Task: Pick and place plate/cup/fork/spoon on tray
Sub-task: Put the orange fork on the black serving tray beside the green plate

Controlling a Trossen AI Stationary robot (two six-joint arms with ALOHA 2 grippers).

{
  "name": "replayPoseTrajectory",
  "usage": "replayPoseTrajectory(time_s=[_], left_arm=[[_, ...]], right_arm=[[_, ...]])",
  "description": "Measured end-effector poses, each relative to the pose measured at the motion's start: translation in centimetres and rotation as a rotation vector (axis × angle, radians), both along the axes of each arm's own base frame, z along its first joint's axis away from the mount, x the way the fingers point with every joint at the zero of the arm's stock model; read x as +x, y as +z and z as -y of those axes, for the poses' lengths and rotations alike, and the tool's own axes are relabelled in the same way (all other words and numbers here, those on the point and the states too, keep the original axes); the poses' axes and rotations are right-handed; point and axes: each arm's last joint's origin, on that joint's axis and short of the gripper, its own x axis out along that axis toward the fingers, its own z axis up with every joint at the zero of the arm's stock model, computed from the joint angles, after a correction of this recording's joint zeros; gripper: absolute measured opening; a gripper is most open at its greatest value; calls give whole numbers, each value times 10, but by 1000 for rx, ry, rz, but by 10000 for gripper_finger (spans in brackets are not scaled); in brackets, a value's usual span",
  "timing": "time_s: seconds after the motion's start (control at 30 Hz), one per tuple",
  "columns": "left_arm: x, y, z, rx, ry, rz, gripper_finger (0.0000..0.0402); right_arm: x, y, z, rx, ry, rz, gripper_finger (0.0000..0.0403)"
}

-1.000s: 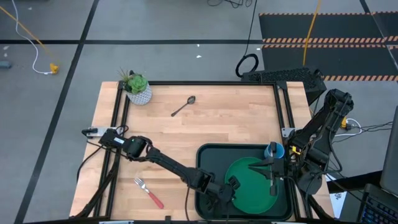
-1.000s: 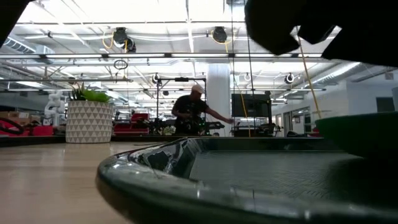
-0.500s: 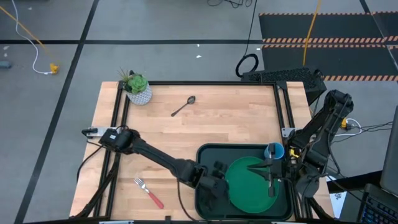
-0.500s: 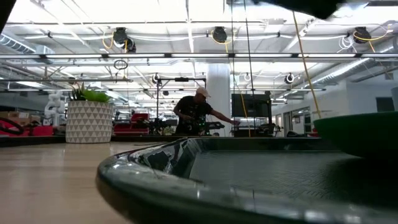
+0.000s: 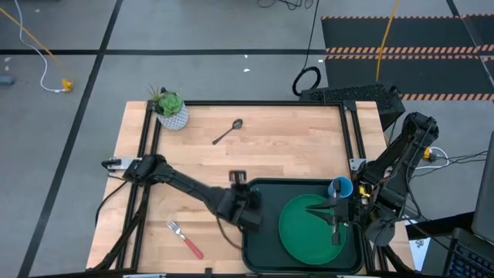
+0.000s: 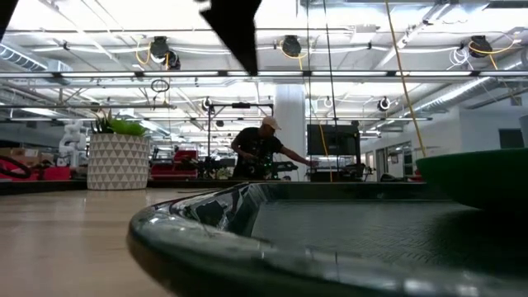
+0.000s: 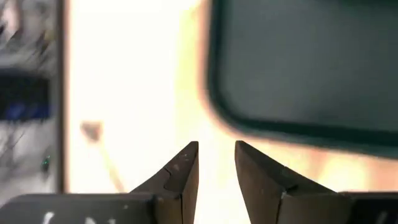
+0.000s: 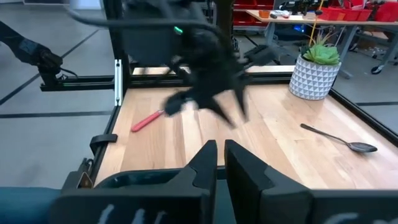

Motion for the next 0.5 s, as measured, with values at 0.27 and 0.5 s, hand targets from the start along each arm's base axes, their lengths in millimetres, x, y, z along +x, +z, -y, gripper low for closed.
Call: replayPoseTrajectory(time_s=[0.27,0.5], left_arm=[[-4,-12,-48,71,148,-79,106],[-27,-32,-106,60,318,-3,106]], right_arm=[[0,0,0,35,-8,2,22],[1,-2,-2,47,34,-23,22]])
